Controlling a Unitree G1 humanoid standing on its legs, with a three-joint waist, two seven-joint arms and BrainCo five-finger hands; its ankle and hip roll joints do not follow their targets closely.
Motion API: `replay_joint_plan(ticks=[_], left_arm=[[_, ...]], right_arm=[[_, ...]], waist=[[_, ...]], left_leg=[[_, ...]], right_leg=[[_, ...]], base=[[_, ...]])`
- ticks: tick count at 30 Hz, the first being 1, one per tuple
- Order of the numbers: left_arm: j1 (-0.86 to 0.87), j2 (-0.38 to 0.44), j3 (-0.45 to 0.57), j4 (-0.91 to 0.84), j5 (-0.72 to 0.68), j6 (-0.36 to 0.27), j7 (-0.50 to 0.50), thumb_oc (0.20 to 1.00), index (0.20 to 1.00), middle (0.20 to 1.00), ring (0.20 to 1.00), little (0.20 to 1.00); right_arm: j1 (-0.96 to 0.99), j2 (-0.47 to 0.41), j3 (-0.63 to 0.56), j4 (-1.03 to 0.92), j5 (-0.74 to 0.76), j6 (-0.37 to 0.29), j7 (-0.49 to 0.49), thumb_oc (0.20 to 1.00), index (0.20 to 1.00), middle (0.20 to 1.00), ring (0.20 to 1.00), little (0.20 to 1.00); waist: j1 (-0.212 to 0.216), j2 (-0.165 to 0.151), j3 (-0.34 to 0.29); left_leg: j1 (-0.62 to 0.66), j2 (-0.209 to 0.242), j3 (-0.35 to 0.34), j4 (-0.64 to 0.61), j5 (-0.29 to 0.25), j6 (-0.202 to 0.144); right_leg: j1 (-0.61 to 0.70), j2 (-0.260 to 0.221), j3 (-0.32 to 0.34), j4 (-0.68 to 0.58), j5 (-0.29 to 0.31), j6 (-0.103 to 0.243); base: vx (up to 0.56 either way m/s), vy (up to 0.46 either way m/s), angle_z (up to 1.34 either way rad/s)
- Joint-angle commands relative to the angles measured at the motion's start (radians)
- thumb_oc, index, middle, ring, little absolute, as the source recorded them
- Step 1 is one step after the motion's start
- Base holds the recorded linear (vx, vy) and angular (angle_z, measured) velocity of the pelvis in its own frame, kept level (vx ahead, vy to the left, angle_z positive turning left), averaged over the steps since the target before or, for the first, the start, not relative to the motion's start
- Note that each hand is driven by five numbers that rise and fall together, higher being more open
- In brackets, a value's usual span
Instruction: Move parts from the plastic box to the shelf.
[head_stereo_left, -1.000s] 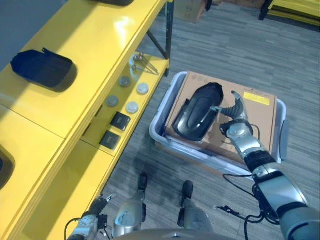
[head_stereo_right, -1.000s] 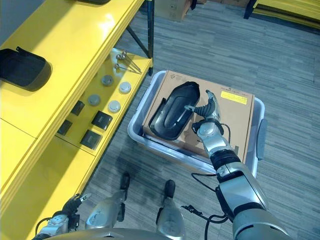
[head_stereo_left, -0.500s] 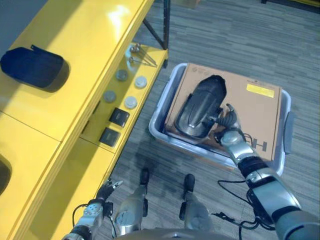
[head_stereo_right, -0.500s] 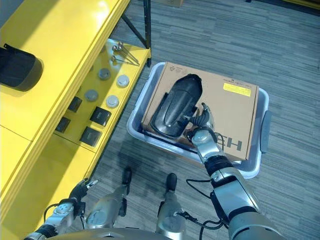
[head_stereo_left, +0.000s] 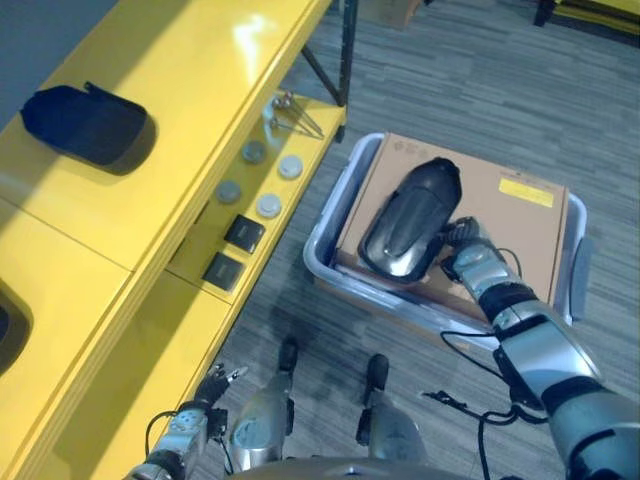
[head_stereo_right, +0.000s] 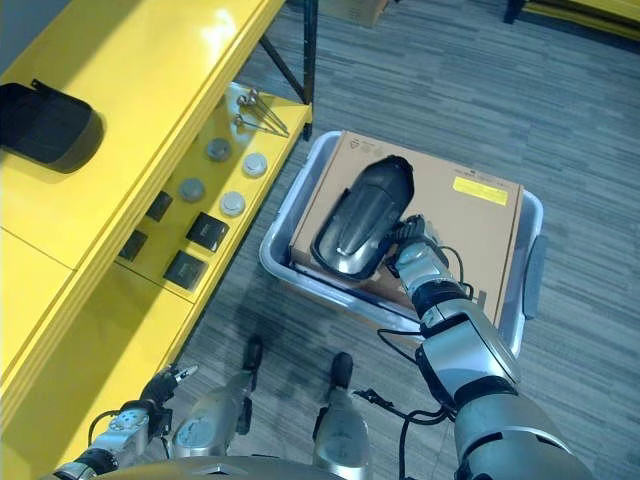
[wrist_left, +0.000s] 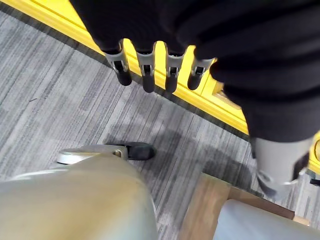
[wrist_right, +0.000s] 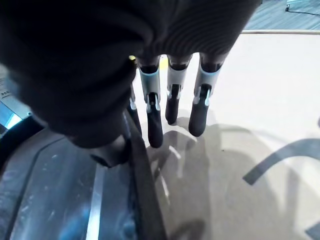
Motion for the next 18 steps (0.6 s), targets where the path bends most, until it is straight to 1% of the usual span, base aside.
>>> replay_joint_plan(ticks=[1, 2, 6, 7, 8, 10, 13, 15, 16, 17, 18], left_arm=[[-0.058, 0.001, -0.046, 0.046, 0.009, -0.037, -0.012, 1.000, 1.000, 1.000, 1.000, 1.000], [-0.055, 0.000, -0.046, 0.047, 0.011, -0.041, -0.010, 1.000, 1.000, 1.000, 1.000, 1.000], [-0.048, 0.004, -0.042, 0.047, 0.015, -0.053, -0.004, 1.000, 1.000, 1.000, 1.000, 1.000], [-0.047, 0.005, -0.042, 0.046, 0.015, -0.055, -0.002, 1.000, 1.000, 1.000, 1.000, 1.000], [-0.042, 0.010, -0.038, 0.040, 0.010, -0.073, -0.006, 1.000, 1.000, 1.000, 1.000, 1.000], [-0.038, 0.017, -0.034, 0.023, 0.015, -0.095, -0.004, 1.000, 1.000, 1.000, 1.000, 1.000], [-0.041, 0.047, -0.009, -0.079, 0.005, -0.099, 0.005, 1.000, 1.000, 1.000, 1.000, 1.000], [-0.041, 0.061, -0.003, -0.136, 0.010, -0.099, 0.016, 1.000, 1.000, 1.000, 1.000, 1.000], [-0.044, 0.077, 0.001, -0.202, 0.016, -0.087, 0.035, 1.000, 1.000, 1.000, 1.000, 1.000], [-0.049, 0.100, 0.008, -0.297, 0.014, -0.053, 0.053, 1.000, 1.000, 1.000, 1.000, 1.000], [-0.051, 0.111, 0.009, -0.345, 0.014, -0.035, 0.061, 1.000, 1.000, 1.000, 1.000, 1.000]], right_arm=[[0.082, 0.074, 0.056, 0.080, 0.066, 0.037, 0.043, 0.200, 0.200, 0.200, 0.200, 0.200], [0.091, 0.066, 0.038, 0.089, 0.086, 0.020, 0.005, 0.200, 0.200, 0.200, 0.200, 0.200], [0.117, 0.037, -0.001, 0.087, 0.097, -0.040, -0.068, 0.200, 0.200, 0.200, 0.200, 0.200], [0.121, 0.032, -0.006, 0.084, 0.096, -0.048, -0.073, 0.200, 0.200, 0.200, 0.200, 0.200], [0.131, 0.013, -0.020, 0.066, 0.100, -0.088, -0.105, 0.200, 0.200, 0.200, 0.200, 0.200], [0.146, -0.003, -0.033, 0.030, 0.085, -0.121, -0.142, 0.200, 0.200, 0.200, 0.200, 0.200], [0.193, -0.065, -0.049, -0.133, 0.026, -0.123, -0.188, 0.200, 0.200, 0.200, 0.200, 0.200], [0.217, -0.087, -0.054, -0.204, -0.006, -0.129, -0.215, 0.200, 0.200, 0.200, 0.200, 0.200], [0.242, -0.113, -0.063, -0.281, -0.038, -0.126, -0.220, 0.200, 0.200, 0.200, 0.200, 0.200], [0.288, -0.141, -0.086, -0.378, -0.091, -0.125, -0.223, 0.200, 0.200, 0.200, 0.200, 0.200], [0.314, -0.155, -0.099, -0.423, -0.111, -0.122, -0.223, 0.200, 0.200, 0.200, 0.200, 0.200]], waist=[[0.034, -0.013, -0.004], [0.032, -0.014, -0.012], [0.025, -0.019, -0.028], [0.023, -0.020, -0.030], [0.018, -0.025, -0.041], [0.012, -0.030, -0.052], [-0.007, -0.045, -0.075], [-0.015, -0.052, -0.084], [-0.024, -0.059, -0.095], [-0.035, -0.068, -0.110], [-0.040, -0.071, -0.117]], left_leg=[[0.008, -0.024, 0.041, 0.000, -0.063, 0.013], [0.013, -0.023, 0.040, 0.000, -0.064, 0.013], [0.024, -0.020, 0.043, 0.000, -0.067, 0.012], [0.026, -0.019, 0.043, 0.000, -0.068, 0.012], [0.033, -0.016, 0.045, 0.000, -0.069, 0.010], [0.041, -0.012, 0.047, 0.000, -0.070, 0.008], [0.060, -0.005, 0.054, 0.000, -0.072, 0.004], [0.067, -0.002, 0.058, 0.000, -0.073, 0.003], [0.075, 0.002, 0.063, 0.000, -0.074, 0.003], [0.086, 0.007, 0.071, 0.000, -0.076, 0.003], [0.091, 0.009, 0.074, 0.000, -0.077, 0.003]], right_leg=[[0.000, -0.049, -0.006, 0.011, -0.020, 0.008], [0.005, -0.048, -0.005, 0.010, -0.020, 0.009], [0.015, -0.044, 0.000, 0.006, -0.019, 0.012], [0.017, -0.044, 0.001, 0.005, -0.019, 0.012], [0.024, -0.040, 0.004, 0.003, -0.018, 0.014], [0.030, -0.037, 0.008, 0.002, -0.018, 0.016], [0.042, -0.029, 0.017, 0.002, -0.018, 0.021], [0.049, -0.027, 0.019, 0.002, -0.018, 0.022], [0.055, -0.024, 0.023, 0.002, -0.019, 0.022], [0.062, -0.021, 0.026, 0.002, -0.019, 0.024], [0.066, -0.019, 0.028, 0.002, -0.020, 0.024]], base=[[0.00, -0.017, 0.06], [0.00, -0.018, 0.07], [0.00, -0.021, 0.10], [0.00, -0.040, 0.04], [0.00, -0.044, 0.01], [0.00, -0.044, -0.01], [0.00, -0.055, -0.06], [0.00, -0.058, -0.03], [0.01, -0.100, -0.12], [0.01, -0.092, -0.14], [0.01, -0.092, -0.13]])
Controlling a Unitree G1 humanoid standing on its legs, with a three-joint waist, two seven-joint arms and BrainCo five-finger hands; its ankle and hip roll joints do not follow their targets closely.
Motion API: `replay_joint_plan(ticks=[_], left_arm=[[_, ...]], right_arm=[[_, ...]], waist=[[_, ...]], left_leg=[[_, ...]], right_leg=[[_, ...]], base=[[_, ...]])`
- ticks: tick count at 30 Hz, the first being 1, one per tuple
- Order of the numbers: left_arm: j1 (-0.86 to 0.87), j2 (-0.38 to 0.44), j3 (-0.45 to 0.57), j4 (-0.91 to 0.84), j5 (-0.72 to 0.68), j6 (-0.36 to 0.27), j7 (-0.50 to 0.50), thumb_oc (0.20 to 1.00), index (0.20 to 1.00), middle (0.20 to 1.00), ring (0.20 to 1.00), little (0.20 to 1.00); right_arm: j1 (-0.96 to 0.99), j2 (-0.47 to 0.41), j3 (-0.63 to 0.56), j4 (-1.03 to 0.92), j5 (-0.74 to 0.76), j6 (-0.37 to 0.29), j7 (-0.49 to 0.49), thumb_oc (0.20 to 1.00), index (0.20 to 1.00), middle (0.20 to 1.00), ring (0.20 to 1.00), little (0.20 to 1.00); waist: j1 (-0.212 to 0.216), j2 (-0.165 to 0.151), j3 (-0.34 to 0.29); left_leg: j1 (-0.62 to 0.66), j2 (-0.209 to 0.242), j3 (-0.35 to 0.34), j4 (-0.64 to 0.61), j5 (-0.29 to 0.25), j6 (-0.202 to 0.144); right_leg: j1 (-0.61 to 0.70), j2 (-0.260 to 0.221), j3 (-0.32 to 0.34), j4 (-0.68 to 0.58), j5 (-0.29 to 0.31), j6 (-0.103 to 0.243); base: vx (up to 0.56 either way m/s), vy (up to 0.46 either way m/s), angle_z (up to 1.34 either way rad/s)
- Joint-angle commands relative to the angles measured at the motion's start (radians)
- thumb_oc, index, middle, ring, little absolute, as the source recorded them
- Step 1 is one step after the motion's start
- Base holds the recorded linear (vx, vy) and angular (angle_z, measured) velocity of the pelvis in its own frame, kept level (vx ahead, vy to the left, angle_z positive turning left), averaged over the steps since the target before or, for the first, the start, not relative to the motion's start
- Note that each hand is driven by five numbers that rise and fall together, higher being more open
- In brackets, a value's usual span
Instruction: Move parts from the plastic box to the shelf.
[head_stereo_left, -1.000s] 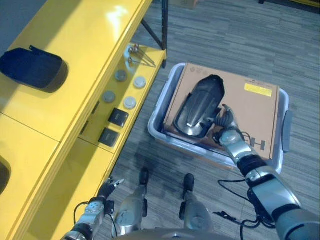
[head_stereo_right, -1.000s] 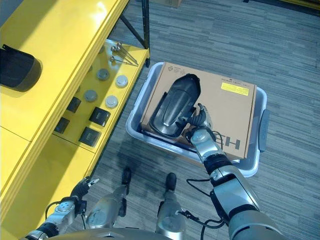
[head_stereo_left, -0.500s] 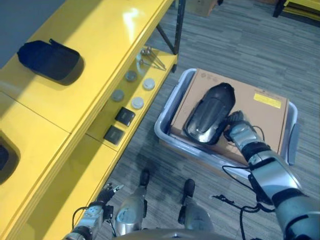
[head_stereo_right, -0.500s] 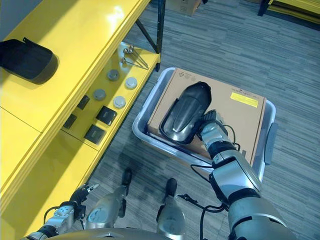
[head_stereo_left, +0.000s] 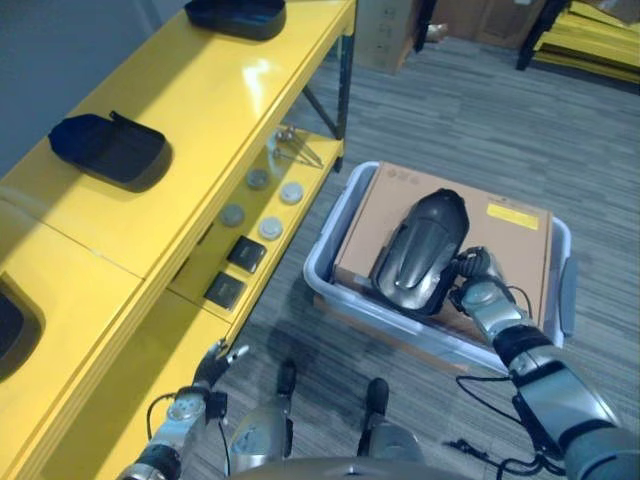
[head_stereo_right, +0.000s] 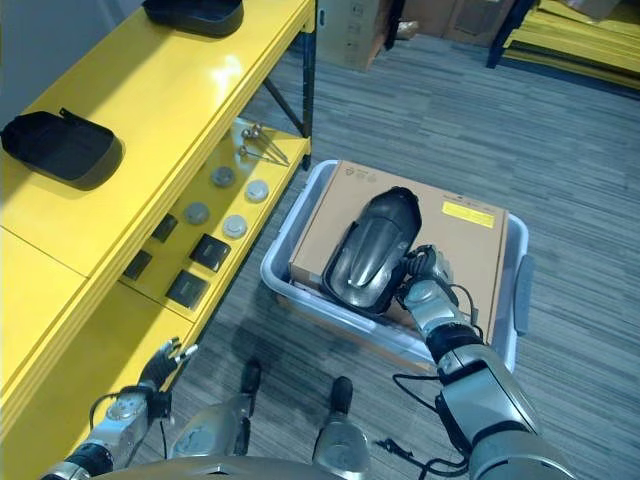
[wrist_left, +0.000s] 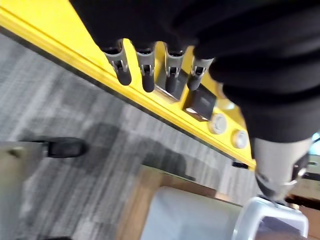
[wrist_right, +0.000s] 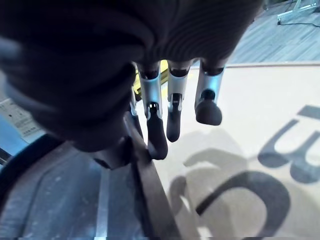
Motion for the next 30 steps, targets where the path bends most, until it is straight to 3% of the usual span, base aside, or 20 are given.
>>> replay_joint_plan(ticks=[1, 9, 14, 22, 30], left_arm=[[-0.069, 0.068, -0.014, -0.133, 0.002, 0.036, 0.052, 1.000, 1.000, 1.000, 1.000, 1.000], [-0.148, 0.143, -0.025, -0.450, 0.027, 0.157, 0.003, 1.000, 1.000, 1.000, 1.000, 1.000], [-0.259, 0.149, -0.056, -0.589, -0.053, 0.236, -0.082, 1.000, 1.000, 1.000, 1.000, 1.000], [-0.373, 0.099, -0.113, -0.659, -0.180, 0.322, -0.109, 1.000, 1.000, 1.000, 1.000, 1.000], [-0.457, 0.059, -0.168, -0.647, -0.134, 0.364, -0.109, 1.000, 1.000, 1.000, 1.000, 1.000]], right_arm=[[0.050, -0.097, -0.059, -0.148, -0.178, -0.068, -0.061, 0.200, 0.200, 0.200, 0.200, 0.200], [0.129, -0.192, -0.126, -0.357, -0.362, -0.128, -0.086, 0.200, 0.200, 0.200, 0.200, 0.200], [0.070, -0.252, -0.124, -0.507, -0.519, -0.142, -0.048, 0.200, 0.200, 0.200, 0.200, 0.200], [-0.066, -0.295, -0.051, -0.582, -0.593, -0.176, 0.023, 0.200, 0.200, 0.200, 0.200, 0.200], [-0.162, -0.250, 0.013, -0.574, -0.548, -0.213, 0.026, 0.200, 0.200, 0.200, 0.200, 0.200]], waist=[[-0.008, -0.060, -0.054], [-0.034, -0.086, -0.112], [-0.062, -0.101, -0.137], [-0.091, -0.112, -0.162], [-0.103, -0.112, -0.176]], left_leg=[[0.062, 0.005, 0.080, 0.000, -0.073, 0.000], [0.116, 0.021, 0.113, 0.000, -0.083, 0.008], [0.153, 0.027, 0.128, 0.005, -0.095, 0.013], [0.180, 0.034, 0.141, 0.006, -0.109, 0.014], [0.188, 0.039, 0.147, 0.001, -0.116, 0.011]], right_leg=[[0.037, -0.030, 0.022, -0.005, -0.026, 0.025], [0.080, -0.018, 0.027, -0.005, -0.033, 0.024], [0.106, -0.005, 0.047, -0.005, -0.040, 0.024], [0.120, 0.011, 0.070, -0.005, -0.051, 0.023], [0.121, 0.017, 0.078, -0.005, -0.058, 0.026]], base=[[0.01, -0.063, -0.09], [0.00, -0.065, -0.11], [-0.03, -0.049, -0.10], [-0.02, -0.016, -0.12], [-0.01, -0.002, -0.02]])
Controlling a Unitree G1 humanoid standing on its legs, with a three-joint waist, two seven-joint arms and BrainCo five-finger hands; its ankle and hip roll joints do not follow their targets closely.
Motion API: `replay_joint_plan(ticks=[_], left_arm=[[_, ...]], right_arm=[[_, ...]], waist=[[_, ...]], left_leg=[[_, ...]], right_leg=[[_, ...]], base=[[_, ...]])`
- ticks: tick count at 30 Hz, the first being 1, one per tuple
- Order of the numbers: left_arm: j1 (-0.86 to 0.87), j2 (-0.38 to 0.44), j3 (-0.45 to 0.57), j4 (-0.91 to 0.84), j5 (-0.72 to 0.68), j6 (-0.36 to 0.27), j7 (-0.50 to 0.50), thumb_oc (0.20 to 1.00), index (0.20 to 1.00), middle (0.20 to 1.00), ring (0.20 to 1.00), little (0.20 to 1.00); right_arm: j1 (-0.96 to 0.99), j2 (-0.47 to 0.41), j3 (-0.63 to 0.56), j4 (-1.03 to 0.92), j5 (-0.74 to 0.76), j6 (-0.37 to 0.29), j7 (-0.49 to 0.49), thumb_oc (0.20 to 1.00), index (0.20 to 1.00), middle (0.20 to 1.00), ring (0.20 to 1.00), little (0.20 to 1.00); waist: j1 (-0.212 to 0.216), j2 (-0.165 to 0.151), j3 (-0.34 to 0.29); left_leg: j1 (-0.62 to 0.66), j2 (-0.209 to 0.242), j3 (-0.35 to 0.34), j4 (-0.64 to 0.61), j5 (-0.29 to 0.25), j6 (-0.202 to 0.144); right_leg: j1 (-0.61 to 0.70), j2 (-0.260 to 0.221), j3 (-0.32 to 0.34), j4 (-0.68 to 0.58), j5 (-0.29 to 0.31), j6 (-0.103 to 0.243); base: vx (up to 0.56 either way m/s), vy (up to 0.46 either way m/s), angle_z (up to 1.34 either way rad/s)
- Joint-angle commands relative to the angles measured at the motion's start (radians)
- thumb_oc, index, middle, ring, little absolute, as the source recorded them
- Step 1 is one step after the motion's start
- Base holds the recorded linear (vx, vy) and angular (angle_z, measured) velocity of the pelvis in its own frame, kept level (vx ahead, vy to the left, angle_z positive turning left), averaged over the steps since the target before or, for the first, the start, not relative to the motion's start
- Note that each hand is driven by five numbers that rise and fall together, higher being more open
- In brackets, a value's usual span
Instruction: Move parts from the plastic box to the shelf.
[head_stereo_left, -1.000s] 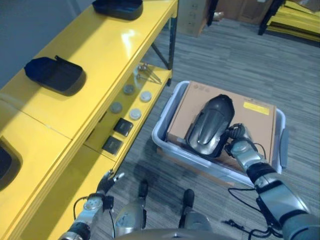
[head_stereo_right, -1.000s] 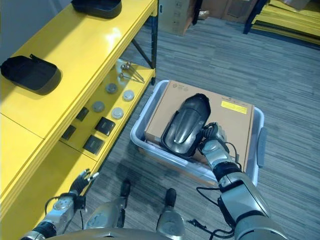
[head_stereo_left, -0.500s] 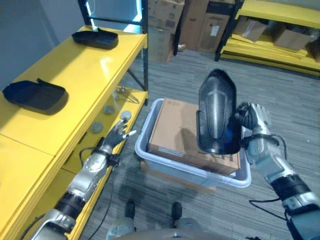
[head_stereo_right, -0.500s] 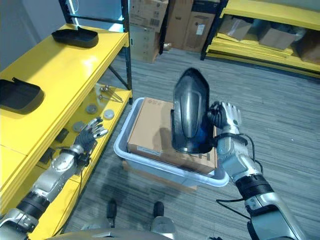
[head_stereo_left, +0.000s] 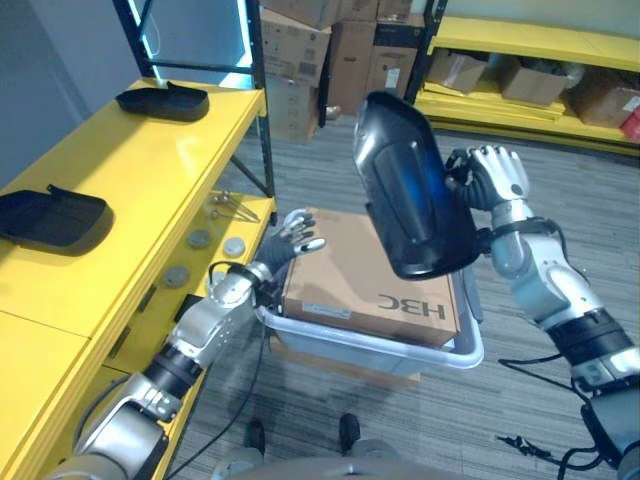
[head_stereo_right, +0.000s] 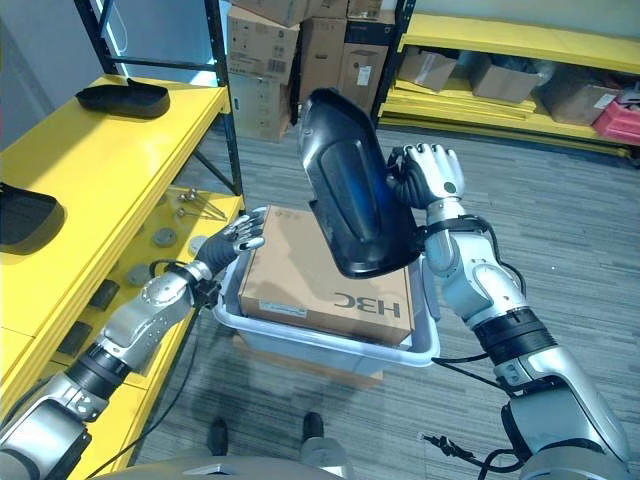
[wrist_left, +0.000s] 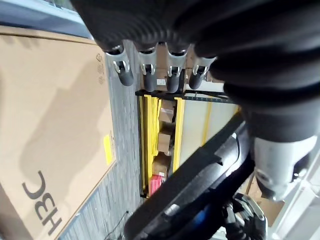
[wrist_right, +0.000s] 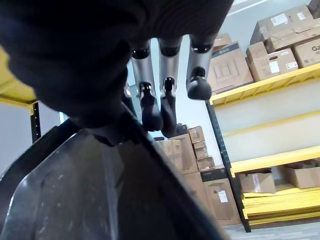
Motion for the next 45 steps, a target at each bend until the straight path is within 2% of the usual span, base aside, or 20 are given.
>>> replay_joint_plan(ticks=[1, 5, 8, 12, 17, 20, 22, 23, 24, 25, 27, 31, 33, 38, 42, 43, 44, 45], left_arm=[[-0.095, -0.012, -0.052, 0.021, 0.002, -0.012, -0.014, 1.000, 1.000, 1.000, 1.000, 1.000], [-0.116, -0.019, -0.063, 0.019, -0.025, 0.017, 0.011, 1.000, 1.000, 1.000, 1.000, 1.000], [-0.114, -0.040, -0.054, 0.037, -0.075, 0.041, 0.068, 1.000, 1.000, 1.000, 1.000, 1.000], [-0.099, -0.064, -0.040, 0.071, -0.089, 0.032, 0.079, 1.000, 1.000, 1.000, 1.000, 1.000], [-0.092, -0.084, -0.032, 0.076, -0.147, 0.040, 0.098, 1.000, 1.000, 1.000, 1.000, 1.000], [-0.086, -0.105, -0.026, 0.087, -0.192, 0.029, 0.119, 1.000, 1.000, 1.000, 1.000, 1.000], [-0.078, -0.121, -0.017, 0.090, -0.226, -0.018, 0.142, 1.000, 1.000, 1.000, 1.000, 1.000], [-0.075, -0.130, -0.010, 0.097, -0.251, -0.053, 0.144, 0.922, 0.922, 0.922, 0.922, 0.922], [-0.071, -0.143, 0.004, 0.096, -0.266, -0.103, 0.149, 0.219, 0.219, 0.219, 0.219, 0.219], [-0.070, -0.145, 0.006, 0.097, -0.269, -0.111, 0.148, 0.200, 0.200, 0.200, 0.200, 0.200], [-0.067, -0.161, 0.020, 0.087, -0.243, -0.182, 0.150, 0.200, 0.200, 0.200, 0.200, 0.200], [-0.063, -0.174, 0.021, 0.062, -0.214, -0.247, 0.165, 0.200, 0.200, 0.200, 0.200, 0.200], [-0.053, -0.173, 0.026, 0.045, -0.211, -0.302, 0.191, 0.200, 0.200, 0.200, 0.200, 0.200], [-0.033, -0.167, 0.040, 0.027, -0.135, -0.370, 0.234, 0.200, 0.200, 0.200, 0.200, 0.200], [-0.017, -0.150, 0.049, 0.021, -0.065, -0.401, 0.266, 0.200, 0.200, 0.200, 0.200, 0.200], [-0.015, -0.146, 0.051, 0.023, -0.059, -0.406, 0.268, 0.200, 0.200, 0.200, 0.200, 0.200], [-0.003, -0.133, 0.062, 0.022, -0.012, -0.417, 0.288, 0.200, 0.200, 0.200, 0.200, 0.200], [0.003, -0.126, 0.067, 0.023, 0.021, -0.420, 0.299, 0.200, 0.200, 0.200, 0.200, 0.200]], right_arm=[[-0.171, 0.025, 0.051, -0.012, 0.018, -0.044, -0.026, 0.200, 0.200, 0.200, 0.200, 0.200], [-0.193, 0.065, 0.084, -0.018, 0.025, -0.084, -0.024, 0.200, 0.200, 0.200, 0.200, 0.200], [-0.203, 0.108, 0.105, -0.052, 0.021, -0.119, -0.039, 0.200, 0.200, 0.200, 0.200, 0.200], [-0.197, 0.138, 0.111, -0.111, 0.027, -0.140, -0.017, 0.200, 0.200, 0.200, 0.200, 0.200], [-0.190, 0.172, 0.128, -0.131, 0.124, -0.169, 0.012, 0.200, 0.200, 0.200, 0.200, 0.200], [-0.172, 0.210, 0.132, -0.156, 0.189, -0.184, 0.048, 0.200, 0.200, 0.200, 0.200, 0.200], [-0.154, 0.236, 0.132, -0.173, 0.237, -0.181, 0.074, 0.200, 0.200, 0.200, 0.200, 0.200], [-0.141, 0.255, 0.133, -0.178, 0.266, -0.176, 0.085, 0.200, 0.200, 0.200, 0.200, 0.200], [-0.120, 0.283, 0.135, -0.186, 0.292, -0.169, 0.097, 0.200, 0.200, 0.200, 0.200, 0.200], [-0.115, 0.288, 0.135, -0.188, 0.299, -0.167, 0.098, 0.200, 0.200, 0.200, 0.200, 0.200], [-0.071, 0.335, 0.139, -0.196, 0.336, -0.162, 0.099, 0.200, 0.200, 0.200, 0.200, 0.200], [-0.020, 0.388, 0.141, -0.201, 0.375, -0.155, 0.093, 0.200, 0.200, 0.200, 0.200, 0.200], [0.021, 0.428, 0.146, -0.207, 0.403, -0.148, 0.088, 0.200, 0.200, 0.200, 0.200, 0.200], [0.080, 0.469, 0.146, -0.226, 0.468, -0.116, 0.076, 0.200, 0.200, 0.200, 0.200, 0.200], [0.130, 0.487, 0.142, -0.232, 0.510, -0.148, 0.046, 0.200, 0.200, 0.200, 0.200, 0.200], [0.137, 0.489, 0.140, -0.235, 0.517, -0.154, 0.041, 0.313, 0.313, 0.313, 0.313, 0.313], [0.165, 0.492, 0.127, -0.244, 0.544, -0.177, 0.026, 1.000, 1.000, 1.000, 1.000, 1.000], [0.178, 0.492, 0.120, -0.247, 0.568, -0.185, 0.034, 1.000, 1.000, 1.000, 1.000, 1.000]], waist=[[0.019, -0.028, -0.058], [0.021, -0.022, -0.060], [0.027, -0.019, -0.058], [0.033, -0.020, -0.057], [0.038, -0.019, -0.054], [0.039, -0.021, -0.051], [0.040, -0.022, -0.049], [0.040, -0.022, -0.049], [0.038, -0.023, -0.048], [0.038, -0.023, -0.048], [0.035, -0.025, -0.046], [0.035, -0.027, -0.041], [0.034, -0.027, -0.038], [0.033, -0.026, -0.038], [0.032, -0.024, -0.037], [0.032, -0.024, -0.036], [0.031, -0.023, -0.034], [0.030, -0.022, -0.034]], left_leg=[[0.069, 0.007, 0.057, 0.003, -0.088, 0.007], [0.068, 0.004, 0.055, 0.003, -0.090, 0.007], [0.068, 0.000, 0.052, 0.003, -0.094, 0.011], [0.068, -0.005, 0.048, 0.003, -0.099, 0.015], [0.069, -0.005, 0.045, 0.003, -0.099, 0.016], [0.069, -0.007, 0.045, 0.003, -0.101, 0.017], [0.070, -0.008, 0.044, 0.003, -0.101, 0.018], [0.070, -0.009, 0.044, 0.003, -0.101, 0.018], [0.071, -0.009, 0.046, 0.003, -0.102, 0.018], [0.071, -0.008, 0.046, 0.003, -0.102, 0.018], [0.072, -0.008, 0.049, 0.003, -0.101, 0.019], [0.071, -0.008, 0.050, 0.003, -0.102, 0.020], [0.072, -0.009, 0.052, 0.003, -0.102, 0.021], [0.073, -0.012, 0.052, 0.003, -0.102, 0.024], [0.072, -0.016, 0.052, 0.003, -0.103, 0.027], [0.071, -0.017, 0.052, 0.003, -0.102, 0.027], [0.071, -0.020, 0.051, 0.003, -0.103, 0.030], [0.071, -0.022, 0.050, 0.003, -0.103, 0.031]], right_leg=[[0.049, -0.008, -0.006, -0.002, -0.048, 0.030], [0.048, -0.010, -0.007, -0.002, -0.050, 0.031], [0.049, -0.012, -0.010, -0.002, -0.052, 0.031], [0.050, -0.013, -0.015, -0.002, -0.056, 0.032], [0.050, -0.013, -0.019, -0.002, -0.057, 0.031], [0.050, -0.014, -0.021, -0.002, -0.057, 0.031], [0.051, -0.014, -0.021, -0.002, -0.057, 0.030], [0.052, -0.014, -0.021, -0.002, -0.057, 0.029], [0.051, -0.014, -0.019, -0.002, -0.057, 0.029], [0.051, -0.014, -0.019, -0.002, -0.057, 0.028], [0.051, -0.013, -0.017, -0.002, -0.056, 0.025], [0.050, -0.013, -0.017, -0.002, -0.055, 0.023], [0.050, -0.013, -0.015, -0.002, -0.054, 0.021], [0.051, -0.014, -0.011, -0.002, -0.053, 0.019], [0.050, -0.017, -0.010, -0.002, -0.051, 0.020], [0.050, -0.017, -0.009, -0.002, -0.050, 0.020], [0.050, -0.019, -0.008, -0.002, -0.049, 0.021], [0.050, -0.020, -0.006, -0.002, -0.048, 0.022]], base=[[0.00, 0.000, 0.00], [0.00, 0.000, 0.00], [0.00, 0.000, 0.00], [0.00, 0.000, 0.00], [0.00, 0.000, 0.00], [0.00, 0.000, 0.00], [0.00, 0.000, 0.00], [0.00, 0.000, 0.00], [0.00, 0.000, 0.00], [0.00, 0.000, 0.00], [0.00, 0.000, 0.00], [0.00, 0.000, 0.00], [0.00, 0.005, -0.02], [0.00, 0.000, 0.00], [-0.01, 0.023, 0.00], [-0.02, 0.079, -0.01], [-0.01, 0.079, -0.01], [-0.01, 0.097, -0.01]])
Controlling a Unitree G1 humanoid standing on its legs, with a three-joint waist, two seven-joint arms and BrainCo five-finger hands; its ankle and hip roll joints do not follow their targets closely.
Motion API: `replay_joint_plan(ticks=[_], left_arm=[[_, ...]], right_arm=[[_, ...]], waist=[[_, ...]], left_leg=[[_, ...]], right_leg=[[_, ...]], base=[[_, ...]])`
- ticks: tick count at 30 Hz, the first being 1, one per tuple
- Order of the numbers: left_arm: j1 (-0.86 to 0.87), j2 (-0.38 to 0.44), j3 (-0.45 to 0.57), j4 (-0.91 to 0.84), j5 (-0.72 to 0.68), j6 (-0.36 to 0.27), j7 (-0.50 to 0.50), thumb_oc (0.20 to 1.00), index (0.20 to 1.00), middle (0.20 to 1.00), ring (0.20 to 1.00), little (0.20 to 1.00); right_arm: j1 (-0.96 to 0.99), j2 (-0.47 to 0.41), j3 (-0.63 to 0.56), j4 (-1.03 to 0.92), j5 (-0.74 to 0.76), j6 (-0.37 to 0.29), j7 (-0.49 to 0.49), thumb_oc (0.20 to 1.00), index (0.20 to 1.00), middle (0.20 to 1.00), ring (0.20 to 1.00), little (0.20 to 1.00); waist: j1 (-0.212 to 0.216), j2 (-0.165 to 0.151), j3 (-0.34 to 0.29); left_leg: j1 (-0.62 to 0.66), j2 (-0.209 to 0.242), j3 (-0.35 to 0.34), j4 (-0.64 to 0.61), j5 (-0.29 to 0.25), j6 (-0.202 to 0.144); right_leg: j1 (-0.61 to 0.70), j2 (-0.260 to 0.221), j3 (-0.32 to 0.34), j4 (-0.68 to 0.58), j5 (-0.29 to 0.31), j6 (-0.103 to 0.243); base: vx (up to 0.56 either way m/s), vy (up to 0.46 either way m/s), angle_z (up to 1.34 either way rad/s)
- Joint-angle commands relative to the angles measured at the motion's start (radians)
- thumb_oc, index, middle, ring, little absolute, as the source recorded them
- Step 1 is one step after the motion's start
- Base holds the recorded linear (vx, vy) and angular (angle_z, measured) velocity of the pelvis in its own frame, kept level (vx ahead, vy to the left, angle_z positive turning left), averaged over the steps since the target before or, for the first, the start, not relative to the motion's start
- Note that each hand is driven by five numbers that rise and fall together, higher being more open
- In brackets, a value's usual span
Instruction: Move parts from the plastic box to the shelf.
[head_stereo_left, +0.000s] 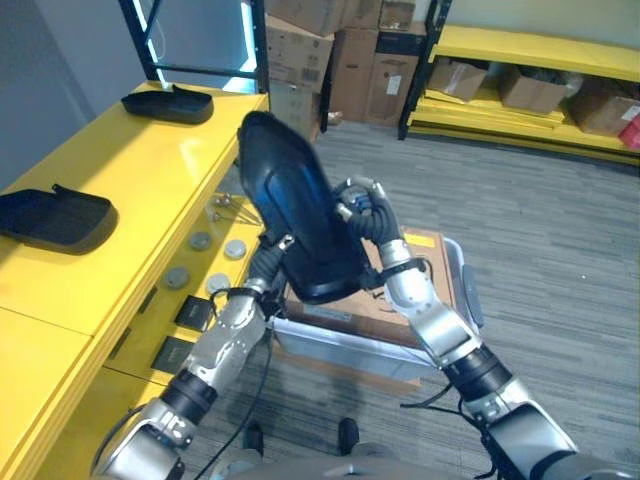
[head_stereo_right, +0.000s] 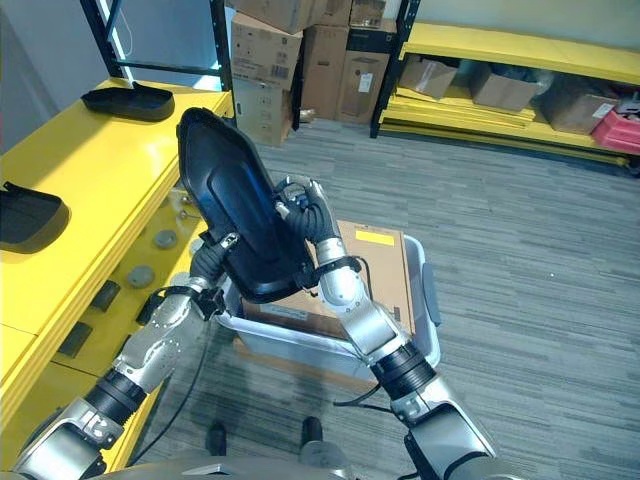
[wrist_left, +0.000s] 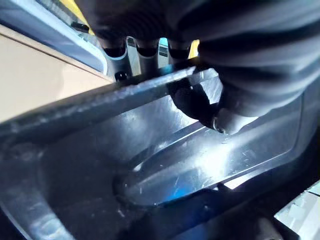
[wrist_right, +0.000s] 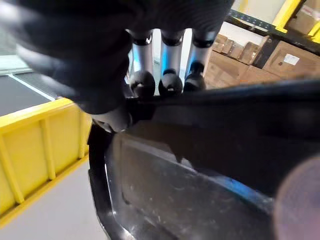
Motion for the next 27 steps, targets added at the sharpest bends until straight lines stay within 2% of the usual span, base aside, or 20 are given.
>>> replay_joint_plan(ticks=[1, 5, 9, 11, 13, 16, 18, 19, 20, 21, 22, 23, 24, 25, 27], left_arm=[[-0.132, -0.018, 0.066, -0.038, 0.132, -0.186, 0.035, 0.200, 0.200, 0.200, 0.200, 0.200], [-0.094, 0.037, 0.093, -0.033, 0.303, -0.201, 0.085, 0.200, 0.200, 0.200, 0.200, 0.200], [-0.019, 0.152, 0.154, -0.066, 0.589, -0.217, 0.163, 0.200, 0.200, 0.200, 0.200, 0.200], [0.006, 0.192, 0.177, -0.083, 0.647, -0.221, 0.185, 0.200, 0.200, 0.200, 0.200, 0.200], [0.032, 0.243, 0.208, -0.104, 0.706, -0.226, 0.219, 0.200, 0.200, 0.200, 0.200, 0.200], [0.043, 0.283, 0.229, -0.117, 0.703, -0.249, 0.241, 0.200, 0.200, 0.200, 0.200, 0.200], [0.043, 0.293, 0.239, -0.125, 0.677, -0.283, 0.245, 0.200, 0.200, 0.200, 0.200, 0.200], [0.045, 0.294, 0.242, -0.127, 0.674, -0.287, 0.242, 0.200, 0.200, 0.200, 0.200, 0.200], [0.054, 0.294, 0.257, -0.145, 0.658, -0.310, 0.226, 0.200, 0.200, 0.200, 0.200, 0.200], [0.071, 0.288, 0.277, -0.181, 0.631, -0.339, 0.200, 0.200, 0.200, 0.200, 0.200, 0.200], [0.077, 0.279, 0.286, -0.203, 0.616, -0.347, 0.177, 0.200, 0.200, 0.200, 0.200, 0.200], [0.078, 0.275, 0.287, -0.213, 0.608, -0.351, 0.166, 0.200, 0.200, 0.200, 0.200, 0.200], [0.074, 0.269, 0.279, -0.222, 0.594, -0.363, 0.143, 0.200, 0.200, 0.200, 0.200, 0.200], [0.062, 0.264, 0.267, -0.222, 0.582, -0.372, 0.119, 0.200, 0.200, 0.200, 0.200, 0.200], [0.044, 0.255, 0.246, -0.224, 0.563, -0.381, 0.091, 0.200, 0.200, 0.200, 0.200, 0.200]], right_arm=[[0.062, 0.008, 0.034, -0.056, 0.110, -0.081, 0.014, 1.000, 1.000, 1.000, 1.000, 1.000], [0.149, -0.005, -0.027, -0.053, 0.188, -0.113, -0.022, 1.000, 1.000, 1.000, 1.000, 1.000], [0.320, -0.029, -0.161, -0.028, 0.348, -0.117, -0.013, 1.000, 1.000, 1.000, 1.000, 1.000], [0.367, -0.031, -0.204, -0.008, 0.332, -0.101, -0.011, 1.000, 1.000, 1.000, 1.000, 1.000], [0.418, -0.047, -0.242, 0.044, 0.228, -0.070, -0.030, 1.000, 1.000, 1.000, 1.000, 1.000], [0.452, -0.061, -0.257, 0.156, 0.208, -0.030, -0.011, 1.000, 1.000, 1.000, 1.000, 1.000], [0.467, -0.054, -0.247, 0.273, 0.226, 0.030, 0.046, 1.000, 1.000, 1.000, 1.000, 1.000], [0.467, -0.050, -0.244, 0.295, 0.227, 0.024, 0.053, 1.000, 1.000, 1.000, 1.000, 1.000], [0.478, -0.033, -0.237, 0.387, 0.241, 0.027, 0.091, 1.000, 1.000, 1.000, 1.000, 1.000], [0.495, -0.005, -0.229, 0.520, 0.279, 0.082, 0.157, 1.000, 1.000, 1.000, 1.000, 1.000], [0.501, 0.014, -0.222, 0.615, 0.280, 0.060, 0.178, 1.000, 1.000, 1.000, 1.000, 1.000], [0.503, 0.024, -0.220, 0.661, 0.279, 0.066, 0.193, 1.000, 1.000, 1.000, 1.000, 1.000], [0.502, 0.044, -0.221, 0.771, 0.273, 0.068, 0.229, 1.000, 1.000, 1.000, 1.000, 1.000], [0.497, 0.060, -0.223, 0.865, 0.277, 0.040, 0.240, 1.000, 1.000, 1.000, 1.000, 1.000], [0.483, 0.081, -0.228, 0.965, 0.320, 0.029, 0.250, 1.000, 1.000, 1.000, 1.000, 1.000]], waist=[[0.011, -0.013, -0.022], [0.005, -0.012, -0.022], [-0.019, -0.012, -0.019], [-0.029, -0.012, -0.016], [-0.041, -0.010, -0.012], [-0.046, -0.011, -0.008], [-0.042, -0.013, -0.004], [-0.041, -0.014, -0.003], [-0.035, -0.015, -0.001], [-0.022, -0.019, 0.002], [-0.011, -0.020, 0.005], [-0.005, -0.020, 0.006], [0.004, -0.018, 0.008], [0.006, -0.015, 0.010], [0.009, -0.013, 0.012]], left_leg=[[0.065, -0.020, 0.039, 0.004, -0.102, 0.032], [0.065, -0.026, 0.041, 0.004, -0.104, 0.036], [0.064, -0.038, 0.053, 0.004, -0.107, 0.044], [0.064, -0.041, 0.058, 0.004, -0.109, 0.047], [0.063, -0.049, 0.065, 0.004, -0.111, 0.056], [0.060, -0.060, 0.064, 0.004, -0.115, 0.066], [0.056, -0.069, 0.059, 0.004, -0.118, 0.073], [0.056, -0.069, 0.059, 0.004, -0.118, 0.074], [0.055, -0.072, 0.059, 0.004, -0.119, 0.076], [0.051, -0.075, 0.052, 0.004, -0.119, 0.077], [0.046, -0.074, 0.040, 0.004, -0.117, 0.078], [0.043, -0.074, 0.031, 0.004, -0.115, 0.080], [0.039, -0.075, 0.003, 0.004, -0.113, 0.085], [0.036, -0.078, -0.030, 0.004, -0.110, 0.092], [0.024, -0.085, -0.077, 0.004, -0.094, 0.098]], right_leg=[[0.051, -0.017, -0.009, -0.004, -0.046, 0.024], [0.049, -0.024, -0.006, -0.004, -0.042, 0.031], [0.041, -0.033, 0.009, -0.004, -0.032, 0.043], [0.037, -0.037, 0.013, -0.001, -0.030, 0.049], [0.030, -0.042, 0.021, 0.006, -0.027, 0.055], [0.020, -0.050, 0.025, 0.018, -0.025, 0.063], [0.010, -0.054, 0.027, 0.034, -0.027, 0.067], [0.008, -0.055, 0.026, 0.036, -0.027, 0.067], [0.004, -0.057, 0.021, 0.042, -0.026, 0.069], [-0.002, -0.058, 0.017, 0.057, -0.030, 0.070], [-0.002, -0.056, 0.019, 0.068, -0.034, 0.069], [-0.002, -0.054, 0.023, 0.075, -0.038, 0.067], [-0.003, -0.044, 0.043, 0.099, -0.051, 0.060], [-0.003, -0.028, 0.073, 0.124, -0.067, 0.051], [-0.015, -0.006, 0.105, 0.156, -0.072, 0.038]], base=[[0.00, 0.081, 0.00], [0.00, 0.082, 0.00], [-0.01, 0.122, -0.02], [-0.01, 0.109, -0.16], [-0.02, 0.140, -0.13], [-0.02, 0.115, -0.08], [-0.01, 0.079, -0.08], [-0.01, 0.055, -0.05], [-0.02, 0.021, -0.06], [-0.03, -0.009, -0.04], [-0.03, -0.050, -0.01], [-0.01, -0.085, 0.03], [0.00, -0.108, 0.12], [-0.02, -0.149, 0.28], [-0.02, -0.135, 0.58]])
